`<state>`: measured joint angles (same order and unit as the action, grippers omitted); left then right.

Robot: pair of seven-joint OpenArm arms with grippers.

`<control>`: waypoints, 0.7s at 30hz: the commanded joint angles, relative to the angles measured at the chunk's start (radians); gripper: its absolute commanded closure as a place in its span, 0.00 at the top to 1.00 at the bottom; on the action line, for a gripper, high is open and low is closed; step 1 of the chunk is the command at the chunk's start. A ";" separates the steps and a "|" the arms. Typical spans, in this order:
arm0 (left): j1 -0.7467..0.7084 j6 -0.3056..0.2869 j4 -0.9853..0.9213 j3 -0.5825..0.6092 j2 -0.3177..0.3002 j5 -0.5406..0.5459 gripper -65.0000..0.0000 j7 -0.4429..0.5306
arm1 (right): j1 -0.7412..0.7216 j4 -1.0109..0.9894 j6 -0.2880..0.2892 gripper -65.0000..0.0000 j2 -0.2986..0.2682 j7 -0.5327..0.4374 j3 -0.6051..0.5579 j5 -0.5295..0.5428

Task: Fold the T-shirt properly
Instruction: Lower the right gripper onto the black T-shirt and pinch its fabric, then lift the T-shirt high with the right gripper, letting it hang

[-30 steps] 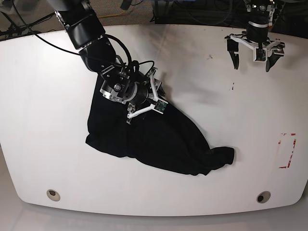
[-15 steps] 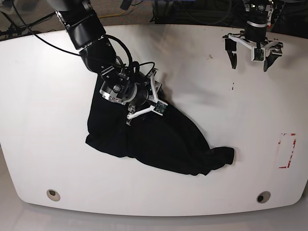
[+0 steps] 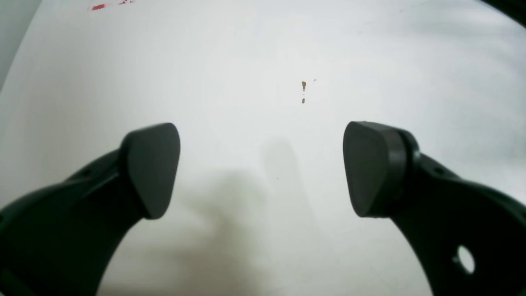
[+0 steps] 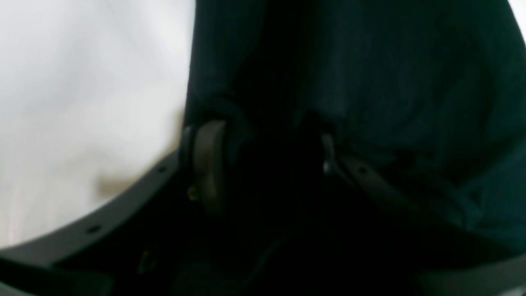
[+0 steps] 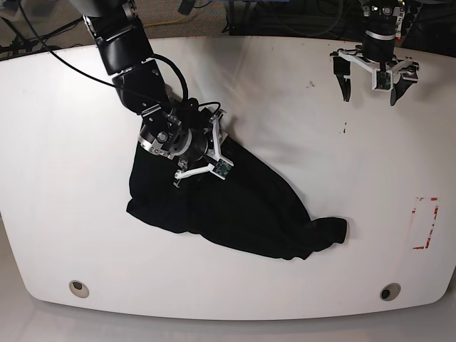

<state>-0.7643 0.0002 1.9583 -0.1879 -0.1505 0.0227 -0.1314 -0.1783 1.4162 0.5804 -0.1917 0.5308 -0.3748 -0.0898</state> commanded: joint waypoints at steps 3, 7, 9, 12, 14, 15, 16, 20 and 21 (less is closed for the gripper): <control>-0.008 0.005 0.016 -0.003 -0.004 0.000 0.91 0.025 | -0.019 0.011 -0.004 0.38 0.001 -0.018 0.004 0.009; -0.008 0.005 0.016 -0.003 -0.004 0.000 0.91 0.025 | -0.019 0.011 -0.004 0.35 0.001 -0.021 0.004 0.011; -0.008 0.005 0.016 -0.003 -0.004 0.000 0.91 0.025 | -0.019 0.018 -0.004 0.23 0.001 -0.021 0.004 0.011; -0.008 0.005 0.016 -0.003 0.002 0.000 0.91 0.025 | -0.019 0.025 -0.004 0.00 0.001 -0.016 0.004 0.009; -0.007 0.005 0.016 -0.003 0.019 0.000 0.91 0.025 | -0.020 0.054 -0.004 0.00 0.001 -0.016 0.004 0.009; -0.007 0.005 0.016 -0.005 0.024 0.000 0.91 0.025 | -0.019 0.073 -0.004 0.00 -0.001 -0.016 0.006 0.009; -0.007 0.005 0.016 -0.005 0.027 0.000 0.91 0.025 | -0.017 0.085 -0.004 0.00 -0.002 -0.016 0.006 0.009; -0.005 0.005 0.017 0.021 0.029 0.000 0.91 0.025 | -0.010 0.148 -0.004 0.00 -0.005 -0.015 0.006 0.009; -0.004 0.005 0.017 0.035 0.029 0.000 0.91 0.025 | -0.008 0.166 -0.004 0.00 -0.005 -0.010 0.006 0.009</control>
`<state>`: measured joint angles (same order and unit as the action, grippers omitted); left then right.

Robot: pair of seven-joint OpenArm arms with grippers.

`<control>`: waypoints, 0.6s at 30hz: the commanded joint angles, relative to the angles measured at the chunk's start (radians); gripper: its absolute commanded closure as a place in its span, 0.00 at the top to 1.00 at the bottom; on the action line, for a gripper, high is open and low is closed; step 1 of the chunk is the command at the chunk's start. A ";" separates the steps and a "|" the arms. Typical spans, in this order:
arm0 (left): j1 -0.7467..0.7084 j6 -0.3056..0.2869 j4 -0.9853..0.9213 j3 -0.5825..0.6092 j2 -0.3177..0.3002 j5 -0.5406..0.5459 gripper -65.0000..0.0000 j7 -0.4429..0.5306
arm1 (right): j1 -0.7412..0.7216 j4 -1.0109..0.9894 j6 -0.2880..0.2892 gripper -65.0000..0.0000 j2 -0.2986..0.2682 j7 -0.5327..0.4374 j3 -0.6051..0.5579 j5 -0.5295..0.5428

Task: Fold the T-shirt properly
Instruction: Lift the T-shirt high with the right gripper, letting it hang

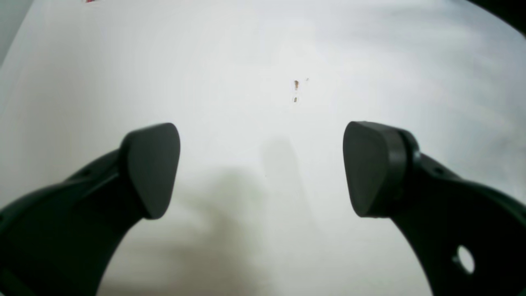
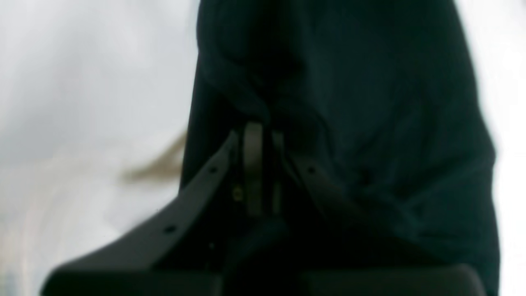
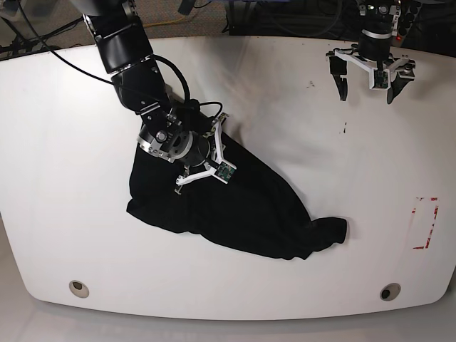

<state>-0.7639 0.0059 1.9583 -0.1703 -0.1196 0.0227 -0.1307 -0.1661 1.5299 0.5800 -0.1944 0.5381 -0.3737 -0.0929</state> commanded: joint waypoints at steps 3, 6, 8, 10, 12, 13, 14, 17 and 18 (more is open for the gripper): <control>0.016 -0.001 0.022 0.074 -0.005 0.000 0.91 0.024 | -0.034 0.126 -0.004 0.00 -0.006 0.007 0.034 0.011; 0.042 -0.001 0.023 0.130 -0.007 0.000 0.91 0.004 | -0.072 0.188 0.002 0.00 0.003 0.026 0.084 0.011; 0.065 -0.001 0.025 0.156 -0.007 0.000 0.91 -0.030 | -0.115 0.217 0.004 0.00 -0.003 0.033 0.089 0.011; 0.099 -0.001 0.026 0.180 -0.007 0.001 0.91 -0.073 | -0.165 0.243 0.004 0.00 -0.006 0.033 0.092 0.011; 0.142 -0.001 0.026 0.208 -0.007 0.001 0.91 -0.114 | -0.214 0.265 0.004 0.00 -0.015 0.035 0.109 0.011; 0.162 -0.001 0.025 0.222 -0.007 0.001 0.91 -0.132 | -0.235 0.272 0.004 0.00 -0.021 0.035 0.115 0.011; 0.186 -0.001 0.025 0.240 -0.005 0.001 0.91 -0.156 | -0.261 0.280 0.004 0.00 -0.027 0.035 0.118 0.012; 0.237 -0.001 0.020 0.282 -0.002 0.001 0.91 -0.185 | -0.323 0.289 0.005 0.00 -0.035 0.035 0.120 0.012; 0.266 -0.001 0.019 0.295 -0.001 0.001 0.91 -0.194 | -0.347 0.292 0.005 0.00 -0.037 0.035 0.121 0.012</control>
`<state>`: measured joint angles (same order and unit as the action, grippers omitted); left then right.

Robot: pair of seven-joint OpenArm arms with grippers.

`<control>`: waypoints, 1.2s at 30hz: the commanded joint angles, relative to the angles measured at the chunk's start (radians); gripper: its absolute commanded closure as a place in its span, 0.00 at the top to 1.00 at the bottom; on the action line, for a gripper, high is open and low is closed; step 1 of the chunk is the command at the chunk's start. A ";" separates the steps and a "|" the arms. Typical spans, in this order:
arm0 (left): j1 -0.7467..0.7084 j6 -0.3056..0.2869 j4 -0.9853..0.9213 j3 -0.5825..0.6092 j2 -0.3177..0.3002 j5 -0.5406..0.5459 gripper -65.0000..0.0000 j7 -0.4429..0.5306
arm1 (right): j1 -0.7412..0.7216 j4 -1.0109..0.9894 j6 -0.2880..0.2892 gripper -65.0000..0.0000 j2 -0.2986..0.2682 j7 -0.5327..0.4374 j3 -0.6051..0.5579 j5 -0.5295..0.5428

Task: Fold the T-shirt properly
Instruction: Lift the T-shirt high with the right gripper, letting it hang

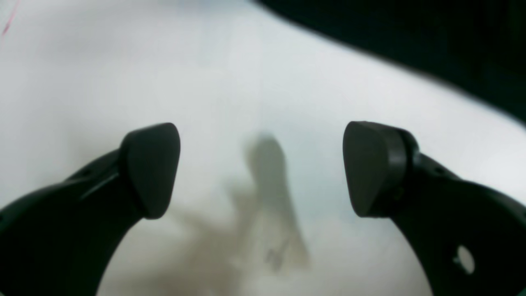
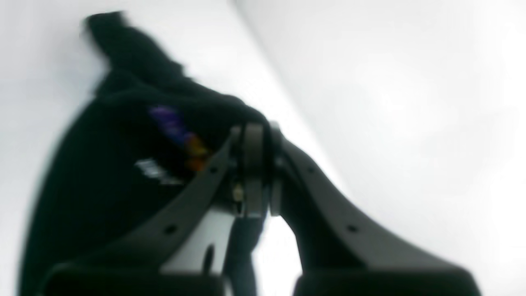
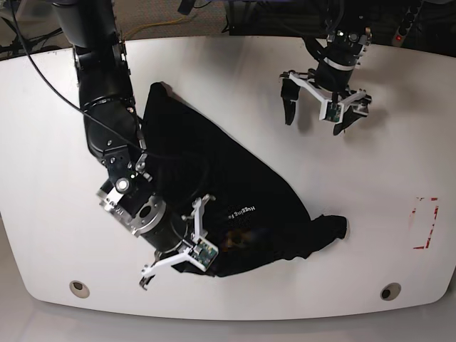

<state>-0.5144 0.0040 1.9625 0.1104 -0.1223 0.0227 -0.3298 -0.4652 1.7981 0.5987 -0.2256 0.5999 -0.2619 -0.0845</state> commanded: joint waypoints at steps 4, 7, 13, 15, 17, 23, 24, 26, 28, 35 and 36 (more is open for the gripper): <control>0.093 0.001 -0.004 0.053 0.019 0.001 0.91 -0.030 | -0.120 0.027 -0.013 0.00 -0.031 0.005 0.006 0.004; 0.132 0.001 -0.027 0.055 0.048 0.001 0.91 -0.033 | -0.169 0.049 -0.013 0.00 -0.039 0.018 0.009 0.004; 0.184 0.001 -0.087 0.096 0.056 0.001 0.91 -0.033 | -0.271 0.079 -0.006 0.00 -0.070 0.022 0.008 0.004; 0.193 0.001 -0.105 0.120 0.056 0.001 0.92 -0.033 | -0.318 0.082 0.008 0.00 -0.071 0.022 0.006 0.004; 0.196 0.001 -0.119 0.131 0.057 0.001 0.92 -0.033 | -0.355 0.084 0.019 0.00 -0.071 0.025 0.008 0.002; 0.198 0.001 -0.131 0.142 0.057 0.001 0.92 -0.033 | -0.510 0.078 0.027 0.00 -0.071 0.085 0.005 0.002; 0.199 0.001 -0.133 0.142 0.057 0.001 0.92 -0.033 | -0.525 0.078 0.027 0.00 -0.071 0.085 0.003 0.002; 0.201 0.001 -0.153 0.143 0.057 0.001 0.92 -0.028 | -0.570 0.078 0.027 0.00 -0.071 0.088 0.003 0.004; 0.213 0.001 -0.167 0.147 0.057 0.001 0.92 -0.030 | -0.607 0.076 0.027 0.00 -0.071 0.088 0.003 0.004; 0.248 0.001 -0.209 0.211 0.051 0.006 0.92 -0.030 | -0.748 0.075 0.027 0.00 -0.070 0.121 -0.024 0.004; 0.248 0.001 -0.209 0.220 0.054 0.006 0.92 -0.030 | -0.760 0.075 0.027 0.00 -0.070 0.128 -0.032 0.004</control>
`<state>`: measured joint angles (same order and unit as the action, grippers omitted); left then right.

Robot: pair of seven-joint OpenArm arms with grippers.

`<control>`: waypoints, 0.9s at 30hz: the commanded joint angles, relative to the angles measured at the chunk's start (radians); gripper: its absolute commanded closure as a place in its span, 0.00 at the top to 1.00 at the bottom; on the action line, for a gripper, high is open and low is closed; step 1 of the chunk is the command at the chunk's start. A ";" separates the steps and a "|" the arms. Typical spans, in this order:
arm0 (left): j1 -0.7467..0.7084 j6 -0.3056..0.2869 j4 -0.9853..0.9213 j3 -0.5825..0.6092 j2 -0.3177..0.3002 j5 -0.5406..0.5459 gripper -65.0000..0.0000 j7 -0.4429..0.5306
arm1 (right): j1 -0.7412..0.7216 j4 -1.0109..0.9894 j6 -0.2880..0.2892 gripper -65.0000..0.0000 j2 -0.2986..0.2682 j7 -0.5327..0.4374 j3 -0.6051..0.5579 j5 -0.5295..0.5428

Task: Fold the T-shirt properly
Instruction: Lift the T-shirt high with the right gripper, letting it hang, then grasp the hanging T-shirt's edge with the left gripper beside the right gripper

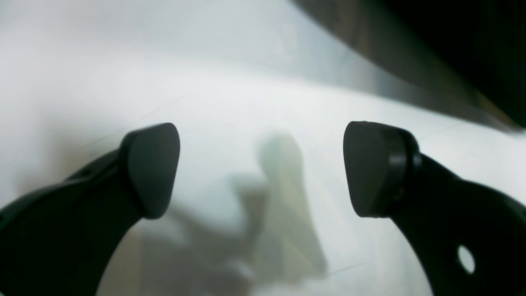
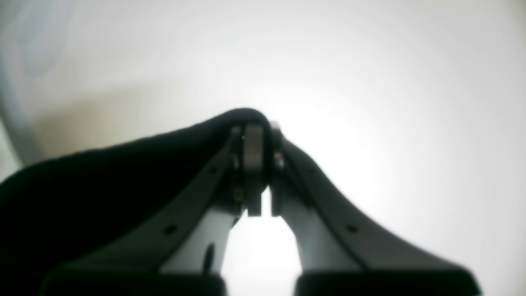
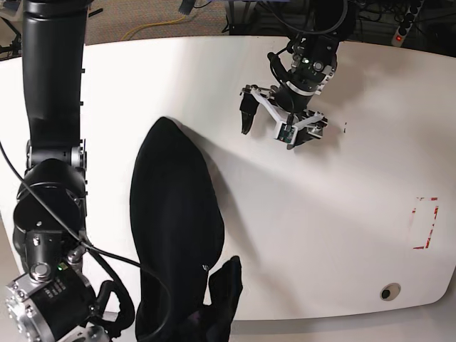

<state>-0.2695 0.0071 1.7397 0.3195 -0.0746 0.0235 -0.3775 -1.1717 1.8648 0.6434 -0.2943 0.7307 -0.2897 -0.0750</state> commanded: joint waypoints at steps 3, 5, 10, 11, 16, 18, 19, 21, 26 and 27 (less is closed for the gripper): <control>0.014 -0.003 0.013 0.056 0.008 0.005 0.92 0.018 | -0.084 0.006 -0.018 0.00 -0.001 0.002 -0.038 -0.006; 0.037 -0.003 -0.002 0.089 0.009 0.005 0.92 0.018 | -0.098 -0.008 -0.018 0.00 -0.001 0.002 -0.053 -0.006; 0.082 -0.003 -0.076 0.126 0.042 0.005 0.92 0.022 | -0.112 -0.046 -0.018 0.00 -0.001 0.002 -0.056 -0.006; 0.092 -0.003 -0.086 0.128 0.046 0.005 0.92 0.022 | -0.113 -0.055 -0.018 0.00 -0.001 0.002 -0.056 -0.006; 0.160 -0.003 -0.132 0.128 0.074 0.006 0.92 0.024 | -0.110 -0.069 -0.018 0.00 -0.001 0.002 -0.056 -0.006; 0.186 -0.003 -0.172 0.129 0.091 0.006 0.92 0.024 | -0.109 -0.069 -0.018 0.00 -0.001 0.002 -0.058 -0.006; 0.206 -0.003 -0.198 0.129 0.104 0.006 0.92 0.024 | -0.107 -0.069 -0.018 0.00 -0.001 0.002 -0.058 -0.006; 0.238 -0.003 -0.241 0.129 0.128 0.006 0.92 0.024 | -0.107 -0.069 -0.018 0.00 -0.001 0.002 -0.058 -0.006; 0.304 -0.003 -0.366 0.129 0.189 0.006 0.92 0.025 | -0.095 -0.069 -0.018 0.00 0.000 0.002 -0.056 -0.006; 0.315 -0.003 -0.387 0.129 0.203 0.006 0.92 0.025 | -0.093 -0.069 -0.018 0.00 0.000 0.002 -0.056 -0.006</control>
<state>0.0193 0.0051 1.3636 0.4465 0.0990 0.0265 -0.3737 -1.2259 1.7908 0.6460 -0.2935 0.7444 -0.3569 -0.0727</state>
